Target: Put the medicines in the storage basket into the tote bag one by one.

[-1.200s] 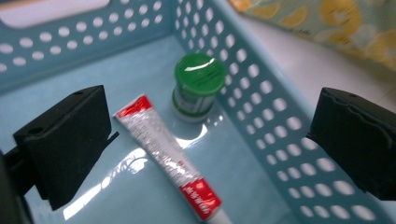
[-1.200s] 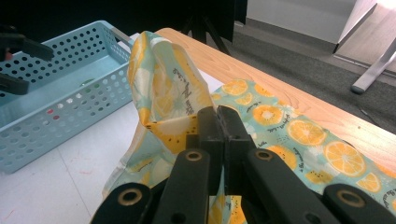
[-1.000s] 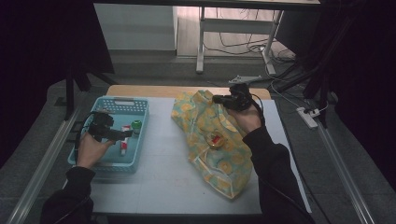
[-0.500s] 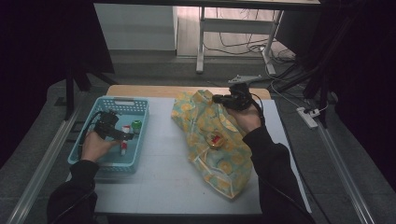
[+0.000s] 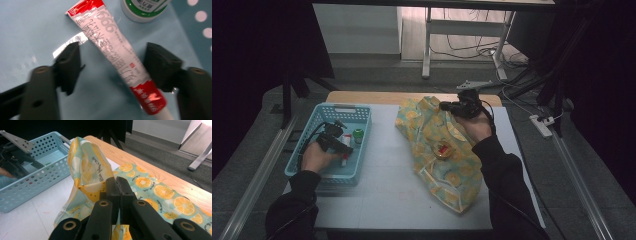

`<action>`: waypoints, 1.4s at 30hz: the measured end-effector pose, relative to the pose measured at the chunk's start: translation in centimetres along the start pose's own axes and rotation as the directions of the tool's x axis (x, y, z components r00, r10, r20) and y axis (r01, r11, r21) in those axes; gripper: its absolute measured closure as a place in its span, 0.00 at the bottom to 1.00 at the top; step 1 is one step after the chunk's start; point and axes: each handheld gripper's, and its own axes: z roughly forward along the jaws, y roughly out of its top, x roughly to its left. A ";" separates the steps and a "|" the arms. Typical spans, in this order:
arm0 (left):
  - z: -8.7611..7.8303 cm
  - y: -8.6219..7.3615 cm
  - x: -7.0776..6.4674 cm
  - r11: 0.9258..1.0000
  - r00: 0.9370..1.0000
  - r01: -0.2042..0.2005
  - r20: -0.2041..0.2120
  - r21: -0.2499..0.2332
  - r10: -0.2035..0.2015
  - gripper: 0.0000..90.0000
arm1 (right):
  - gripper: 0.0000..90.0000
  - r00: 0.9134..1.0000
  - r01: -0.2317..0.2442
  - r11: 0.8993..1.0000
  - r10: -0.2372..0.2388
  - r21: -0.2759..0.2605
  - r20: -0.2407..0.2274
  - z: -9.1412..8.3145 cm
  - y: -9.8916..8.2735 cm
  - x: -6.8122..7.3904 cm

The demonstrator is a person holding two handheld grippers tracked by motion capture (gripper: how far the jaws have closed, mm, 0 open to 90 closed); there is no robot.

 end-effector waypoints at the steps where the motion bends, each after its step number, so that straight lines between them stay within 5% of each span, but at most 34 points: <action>1: 0.0 0.0 0.0 1.000 1.000 0.006 -0.002 -0.003 -0.006 0.45 | 1.00 1.000 0.000 1.000 0.000 -0.001 0.000 0.0 0.0 0.0; 8: -0.3 -0.1 -0.1 1.000 1.000 0.008 -0.007 0.000 -0.008 0.74 | 1.00 1.000 0.000 1.000 0.000 0.000 0.000 0.0 0.0 0.0; 19: -0.5 0.2 0.0 0.998 0.998 0.055 -0.009 0.017 -0.055 0.77 | 1.00 1.000 -0.002 1.000 0.002 -0.002 0.002 -0.1 0.0 -0.1; 33: -2.8 -0.1 1.2 0.986 0.988 0.146 0.051 -0.075 -0.143 0.77 | 1.00 1.000 -0.003 1.000 0.003 -0.005 0.004 -0.2 -0.1 -0.1; 42: -5.1 -0.4 1.0 0.979 0.992 0.109 0.079 -0.174 -0.097 0.77 | 1.00 1.000 -0.003 1.000 0.003 -0.010 0.005 -0.2 -0.1 -0.1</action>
